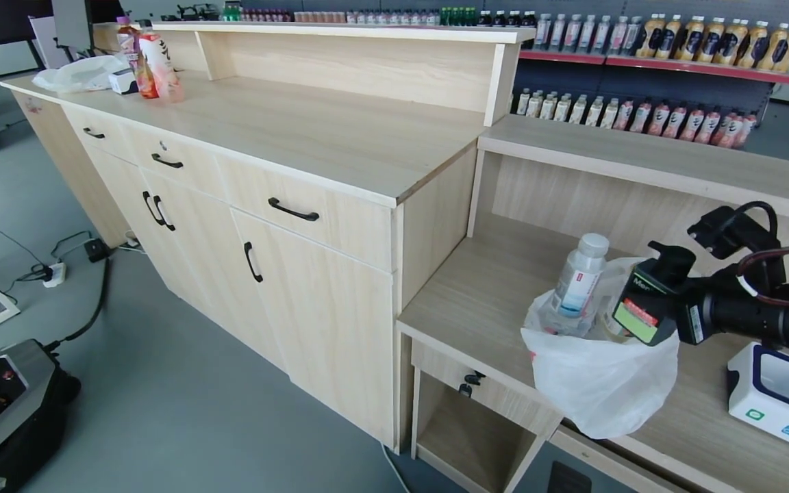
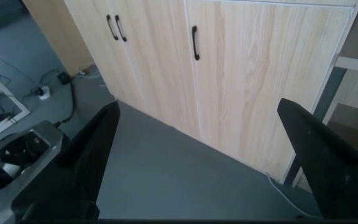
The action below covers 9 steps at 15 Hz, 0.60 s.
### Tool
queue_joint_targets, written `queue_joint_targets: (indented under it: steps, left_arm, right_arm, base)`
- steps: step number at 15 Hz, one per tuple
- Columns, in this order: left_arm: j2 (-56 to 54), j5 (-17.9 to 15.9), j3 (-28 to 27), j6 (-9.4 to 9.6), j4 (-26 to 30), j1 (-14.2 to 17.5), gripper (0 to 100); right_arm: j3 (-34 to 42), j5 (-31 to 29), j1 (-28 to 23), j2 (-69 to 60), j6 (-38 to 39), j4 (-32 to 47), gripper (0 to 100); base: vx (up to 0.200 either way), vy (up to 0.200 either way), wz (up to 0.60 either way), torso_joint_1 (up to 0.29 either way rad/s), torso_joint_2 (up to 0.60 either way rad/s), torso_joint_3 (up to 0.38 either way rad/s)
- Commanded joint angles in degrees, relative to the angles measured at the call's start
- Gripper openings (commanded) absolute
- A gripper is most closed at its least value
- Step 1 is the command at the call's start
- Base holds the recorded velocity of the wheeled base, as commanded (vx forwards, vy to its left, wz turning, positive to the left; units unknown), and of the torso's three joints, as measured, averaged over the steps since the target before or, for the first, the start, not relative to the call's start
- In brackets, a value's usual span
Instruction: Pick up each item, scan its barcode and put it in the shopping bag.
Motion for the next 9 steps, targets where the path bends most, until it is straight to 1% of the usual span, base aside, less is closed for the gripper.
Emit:
queue_joint_targets:
  steps: [1,2,3,5,9]
  left_arm:
    - [-0.02,0.02,0.00,-0.01,-0.03,0.02,100]
    - [-0.02,0.02,0.00,-0.01,-0.03,0.02,100]
    - [-0.02,0.02,0.00,-0.01,-0.03,0.02,100]
    - [-0.02,0.02,0.00,-0.01,-0.03,0.02,100]
    - [-0.02,0.02,0.00,-0.01,-0.03,0.02,100]
  right_arm:
    - [-0.34,0.06,0.07,8.24,1.96,-5.38,0]
    - [-0.43,0.06,0.16,10.44,2.40,-8.28,0]
    - [-0.87,0.06,0.16,12.02,2.23,-9.07,0]
    - [-1.31,0.06,0.95,13.25,2.23,-9.15,0]
    - [2.74,-0.11,0.51,13.08,1.96,-9.15,0]
  base:
    - [0.000,0.000,0.00,0.000,0.00,0.000]
    - [0.000,0.000,0.00,0.000,0.00,0.000]
    - [0.000,0.000,0.00,0.000,0.00,0.000]
    - [0.000,0.000,0.00,0.000,0.00,0.000]
    - [0.000,0.000,0.00,0.000,0.00,0.000]
